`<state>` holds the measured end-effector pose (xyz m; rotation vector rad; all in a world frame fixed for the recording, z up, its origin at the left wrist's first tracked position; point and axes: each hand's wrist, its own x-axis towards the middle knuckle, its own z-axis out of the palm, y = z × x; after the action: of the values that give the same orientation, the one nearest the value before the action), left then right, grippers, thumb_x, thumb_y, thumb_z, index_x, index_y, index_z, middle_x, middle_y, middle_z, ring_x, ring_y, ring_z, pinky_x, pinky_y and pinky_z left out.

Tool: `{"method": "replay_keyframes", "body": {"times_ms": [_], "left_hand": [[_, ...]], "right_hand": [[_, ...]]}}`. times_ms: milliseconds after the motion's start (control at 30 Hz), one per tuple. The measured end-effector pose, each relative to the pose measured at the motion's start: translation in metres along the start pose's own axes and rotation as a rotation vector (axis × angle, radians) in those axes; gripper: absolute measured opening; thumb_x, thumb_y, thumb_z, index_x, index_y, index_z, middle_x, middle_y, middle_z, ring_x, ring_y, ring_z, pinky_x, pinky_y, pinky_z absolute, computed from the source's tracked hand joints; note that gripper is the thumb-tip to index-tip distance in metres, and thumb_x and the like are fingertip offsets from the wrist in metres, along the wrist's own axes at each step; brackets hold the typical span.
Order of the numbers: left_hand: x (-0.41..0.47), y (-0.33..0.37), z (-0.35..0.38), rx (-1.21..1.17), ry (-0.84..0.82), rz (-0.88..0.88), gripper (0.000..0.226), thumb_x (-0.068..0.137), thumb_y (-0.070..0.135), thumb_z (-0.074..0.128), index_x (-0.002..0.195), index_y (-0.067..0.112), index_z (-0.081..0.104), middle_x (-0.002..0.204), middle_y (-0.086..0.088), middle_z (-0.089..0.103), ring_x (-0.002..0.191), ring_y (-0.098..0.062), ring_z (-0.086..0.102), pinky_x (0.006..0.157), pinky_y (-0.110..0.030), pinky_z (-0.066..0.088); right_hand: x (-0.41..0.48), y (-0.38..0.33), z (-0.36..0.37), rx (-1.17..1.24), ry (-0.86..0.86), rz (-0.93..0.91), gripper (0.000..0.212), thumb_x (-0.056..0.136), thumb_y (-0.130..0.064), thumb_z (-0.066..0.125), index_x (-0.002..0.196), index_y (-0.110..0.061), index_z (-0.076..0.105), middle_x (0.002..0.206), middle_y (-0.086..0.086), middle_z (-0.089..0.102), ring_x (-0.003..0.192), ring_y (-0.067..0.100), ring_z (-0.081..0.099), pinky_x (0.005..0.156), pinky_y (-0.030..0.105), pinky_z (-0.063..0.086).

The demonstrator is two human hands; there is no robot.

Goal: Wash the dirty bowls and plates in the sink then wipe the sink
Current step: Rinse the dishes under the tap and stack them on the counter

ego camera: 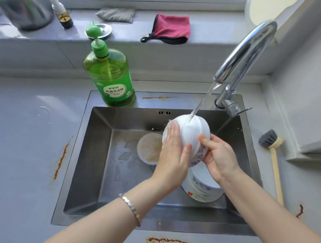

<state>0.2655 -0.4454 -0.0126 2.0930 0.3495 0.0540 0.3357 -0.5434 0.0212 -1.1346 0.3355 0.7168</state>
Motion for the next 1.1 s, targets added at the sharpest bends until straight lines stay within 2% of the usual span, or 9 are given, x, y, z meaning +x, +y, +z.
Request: {"method": "replay_keyframes", "body": {"times_ms": [100,233,333,400,600,800,900,1000,1100], "left_hand": [[0.020,0.000,-0.009,0.066,0.086,-0.001,0.070,0.089,0.049,0.021,0.150,0.015,0.008,0.153,0.007,-0.005,0.143,-0.006,-0.008,0.114,-0.017,-0.006],[0.062,0.018,-0.030,0.077,0.175,0.119,0.055,0.088,0.044,0.033,0.127,0.014,0.058,0.131,-0.006,0.055,0.125,-0.018,0.045,0.107,-0.026,0.029],[0.099,0.024,-0.050,-0.214,-0.026,-0.254,0.025,0.094,0.033,0.046,0.099,0.022,0.068,0.106,0.001,0.060,0.098,-0.014,0.053,0.089,-0.026,0.040],[0.108,0.024,-0.056,-0.342,-0.028,-0.456,0.026,0.087,0.041,0.045,0.079,0.022,0.060,0.096,-0.002,0.059,0.089,-0.018,0.050,0.086,-0.033,0.041],[0.077,0.042,-0.033,0.384,-0.041,0.011,0.036,0.091,0.047,0.038,0.121,0.039,0.056,0.140,0.005,0.042,0.129,-0.021,0.033,0.102,-0.042,0.034],[0.106,0.020,-0.052,-0.429,0.020,-0.531,0.051,0.076,0.056,0.042,0.103,0.019,0.066,0.118,-0.006,0.065,0.110,-0.026,0.058,0.102,-0.041,0.042],[0.089,0.015,-0.039,-0.530,0.125,-0.720,0.083,0.063,0.072,0.032,0.121,0.018,0.055,0.123,-0.006,0.060,0.111,-0.033,0.056,0.099,-0.050,0.043],[0.067,0.024,-0.029,-0.558,0.058,-0.785,0.068,0.088,0.065,0.029,0.135,0.015,0.034,0.125,-0.007,0.052,0.108,-0.034,0.057,0.083,-0.050,0.052],[0.048,0.020,-0.021,-0.450,0.041,-0.680,0.074,0.086,0.059,0.050,0.132,0.002,0.032,0.118,-0.011,0.055,0.105,-0.025,0.059,0.093,-0.044,0.050]], "right_hand": [[0.002,-0.002,0.003,-0.121,-0.051,-0.054,0.014,0.087,-0.003,0.055,0.089,-0.008,0.067,0.073,0.005,0.072,0.062,0.016,0.067,0.054,0.025,0.054],[0.003,-0.011,0.006,-0.216,-0.126,-0.141,0.013,0.081,-0.001,0.059,0.086,-0.009,0.068,0.068,0.001,0.071,0.057,0.011,0.065,0.055,0.020,0.053],[0.003,-0.022,0.003,-0.214,-0.183,-0.170,0.018,0.067,-0.009,0.064,0.085,-0.011,0.068,0.069,0.000,0.072,0.059,0.010,0.065,0.056,0.020,0.053],[0.004,-0.025,0.002,-0.212,-0.197,-0.177,0.023,0.063,-0.013,0.064,0.086,-0.013,0.069,0.072,0.000,0.072,0.062,0.012,0.066,0.058,0.021,0.054],[0.015,-0.018,0.008,-0.301,-0.150,-0.187,0.019,0.081,0.001,0.060,0.085,-0.014,0.070,0.068,-0.003,0.071,0.062,0.007,0.065,0.056,0.018,0.051],[0.022,-0.024,0.007,-0.038,-0.148,-0.114,0.020,0.062,-0.011,0.063,0.080,-0.011,0.071,0.069,0.002,0.072,0.059,0.012,0.066,0.059,0.022,0.055],[0.025,-0.018,0.011,-0.016,-0.121,-0.151,0.015,0.072,-0.005,0.061,0.079,-0.012,0.071,0.068,0.001,0.072,0.060,0.012,0.066,0.058,0.022,0.055],[0.026,-0.001,0.014,-0.240,-0.101,-0.281,0.019,0.081,0.003,0.061,0.079,-0.013,0.071,0.068,-0.001,0.070,0.064,0.016,0.062,0.060,0.027,0.053],[0.027,0.024,0.012,-0.516,-0.068,-0.473,0.019,0.085,-0.004,0.063,0.067,-0.008,0.066,0.058,-0.010,0.059,0.060,0.004,0.049,0.057,0.022,0.043]]}}
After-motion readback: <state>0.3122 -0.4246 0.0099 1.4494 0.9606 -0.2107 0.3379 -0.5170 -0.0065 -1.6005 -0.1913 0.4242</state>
